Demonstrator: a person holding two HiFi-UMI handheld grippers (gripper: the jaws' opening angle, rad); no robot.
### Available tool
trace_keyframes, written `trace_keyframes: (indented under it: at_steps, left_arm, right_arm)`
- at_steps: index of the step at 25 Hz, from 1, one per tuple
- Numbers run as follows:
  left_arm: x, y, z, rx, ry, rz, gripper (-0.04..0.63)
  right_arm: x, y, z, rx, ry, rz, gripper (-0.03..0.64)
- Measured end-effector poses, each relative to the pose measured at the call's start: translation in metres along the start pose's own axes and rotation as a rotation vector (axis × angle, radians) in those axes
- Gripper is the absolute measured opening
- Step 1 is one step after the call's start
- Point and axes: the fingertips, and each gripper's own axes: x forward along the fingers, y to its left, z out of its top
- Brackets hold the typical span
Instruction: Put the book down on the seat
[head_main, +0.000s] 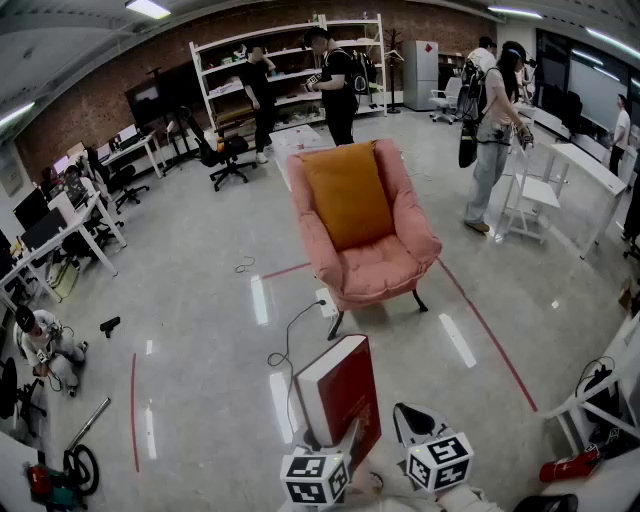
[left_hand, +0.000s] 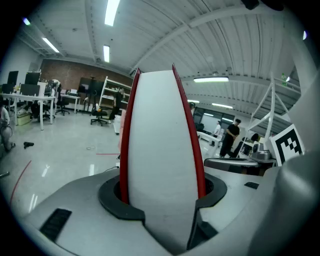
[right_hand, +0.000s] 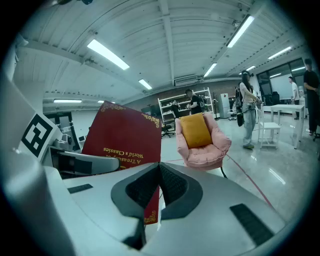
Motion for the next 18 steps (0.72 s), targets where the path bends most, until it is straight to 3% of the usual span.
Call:
trace_keyframes:
  at_steps: [13,18]
  left_arm:
    - [0.001,-0.010,0.015,0.026,-0.022,-0.001,0.255]
    - [0.009,-0.005,0.018,0.016,-0.011,-0.006,0.255]
  right_arm:
    - [-0.008,-0.009,0.015,0.007,-0.048,-0.004,0.005]
    - [-0.001,-0.015,0.019,0.057,-0.062,-0.013,0.005]
